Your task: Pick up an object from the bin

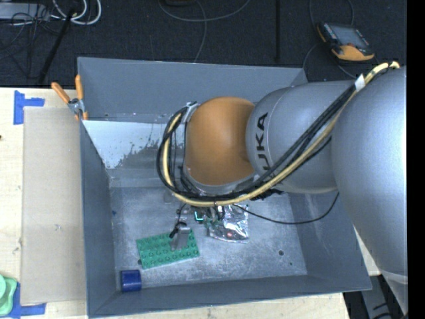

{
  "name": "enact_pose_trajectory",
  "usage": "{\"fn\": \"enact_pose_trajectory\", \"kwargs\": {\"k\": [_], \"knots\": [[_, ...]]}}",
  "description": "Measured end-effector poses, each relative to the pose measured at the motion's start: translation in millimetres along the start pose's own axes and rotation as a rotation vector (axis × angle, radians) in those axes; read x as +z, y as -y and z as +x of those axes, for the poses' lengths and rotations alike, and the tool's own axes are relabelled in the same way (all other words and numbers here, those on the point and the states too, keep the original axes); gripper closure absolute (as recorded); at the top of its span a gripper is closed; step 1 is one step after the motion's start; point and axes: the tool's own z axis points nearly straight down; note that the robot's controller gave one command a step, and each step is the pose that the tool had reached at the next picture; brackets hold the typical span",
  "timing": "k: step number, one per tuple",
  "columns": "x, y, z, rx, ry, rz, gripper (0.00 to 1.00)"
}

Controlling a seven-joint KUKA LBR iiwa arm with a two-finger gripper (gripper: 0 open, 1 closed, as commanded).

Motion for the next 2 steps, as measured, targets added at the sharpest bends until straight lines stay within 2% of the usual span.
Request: {"fn": "enact_pose_trajectory", "kwargs": {"k": [1,2], "knots": [[71.9,-4.0,56.0,0.063,-0.001,0.001,0.00],[68.4,-3.4,52.4,0.069,0.007,-0.001,1.00]]}}
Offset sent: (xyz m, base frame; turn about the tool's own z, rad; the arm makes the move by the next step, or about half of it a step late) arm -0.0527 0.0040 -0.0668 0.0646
